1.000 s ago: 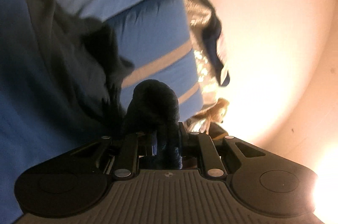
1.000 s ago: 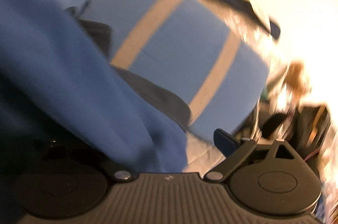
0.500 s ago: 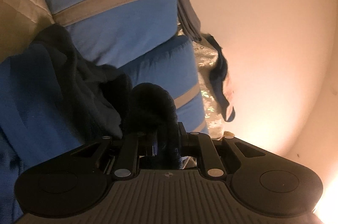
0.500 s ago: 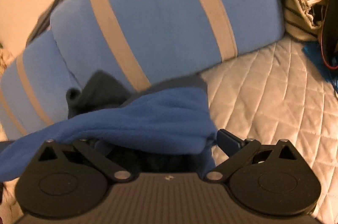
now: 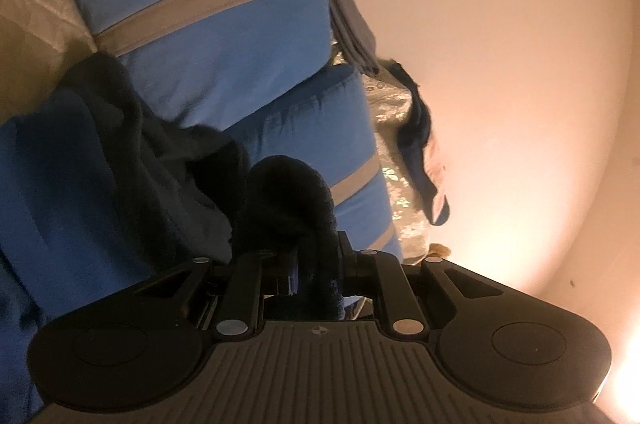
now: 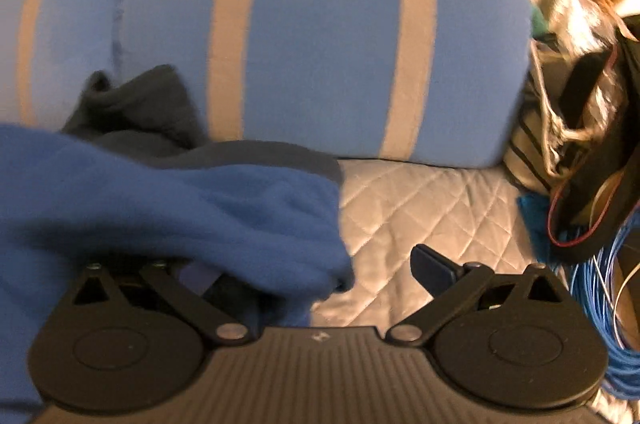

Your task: Fold clothes

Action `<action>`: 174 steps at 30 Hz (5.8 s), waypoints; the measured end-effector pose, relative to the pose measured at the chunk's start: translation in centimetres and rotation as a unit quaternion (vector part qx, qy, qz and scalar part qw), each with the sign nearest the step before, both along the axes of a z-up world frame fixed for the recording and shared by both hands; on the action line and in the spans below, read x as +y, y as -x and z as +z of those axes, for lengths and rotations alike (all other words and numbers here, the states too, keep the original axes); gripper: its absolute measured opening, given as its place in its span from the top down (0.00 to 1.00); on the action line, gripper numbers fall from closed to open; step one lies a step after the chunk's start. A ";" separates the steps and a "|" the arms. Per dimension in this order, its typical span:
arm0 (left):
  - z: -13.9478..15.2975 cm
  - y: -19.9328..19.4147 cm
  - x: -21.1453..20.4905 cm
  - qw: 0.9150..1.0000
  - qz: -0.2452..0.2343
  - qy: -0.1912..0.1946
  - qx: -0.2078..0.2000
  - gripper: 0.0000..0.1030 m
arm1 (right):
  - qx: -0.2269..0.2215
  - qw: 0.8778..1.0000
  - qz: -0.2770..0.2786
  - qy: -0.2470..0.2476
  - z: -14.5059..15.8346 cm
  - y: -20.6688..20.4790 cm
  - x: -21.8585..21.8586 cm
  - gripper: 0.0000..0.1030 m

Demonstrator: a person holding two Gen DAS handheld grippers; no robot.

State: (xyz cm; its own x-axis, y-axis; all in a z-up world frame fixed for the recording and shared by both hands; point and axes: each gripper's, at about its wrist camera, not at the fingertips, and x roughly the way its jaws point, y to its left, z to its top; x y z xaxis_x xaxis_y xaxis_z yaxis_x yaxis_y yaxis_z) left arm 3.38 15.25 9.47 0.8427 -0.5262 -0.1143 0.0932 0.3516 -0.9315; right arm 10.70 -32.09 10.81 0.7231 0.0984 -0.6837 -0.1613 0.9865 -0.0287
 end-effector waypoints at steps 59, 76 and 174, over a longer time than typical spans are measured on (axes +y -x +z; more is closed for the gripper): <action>2.1 -0.1 0.4 0.998 0.026 -0.036 -0.043 0.85 | -0.047 0.994 -0.096 0.027 -0.1 -7.8 -2.3 0.00; -1.2 -0.6 5.8 0.991 0.120 0.020 0.050 0.84 | -0.001 0.999 0.039 -0.028 0.8 -6.1 0.2 0.00; -5.0 6.1 0.9 0.925 0.015 -0.362 0.112 0.84 | 0.115 0.925 -0.131 -0.339 -6.9 0.4 -7.1 0.86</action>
State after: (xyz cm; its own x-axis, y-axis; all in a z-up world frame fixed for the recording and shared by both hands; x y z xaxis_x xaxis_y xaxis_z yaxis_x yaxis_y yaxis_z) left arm -2.70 16.11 4.48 0.7684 -0.2192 -0.6013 -0.0941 0.8907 -0.4448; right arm 10.34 -39.23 3.89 0.6259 0.4033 -0.6676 0.1598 0.7714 0.6159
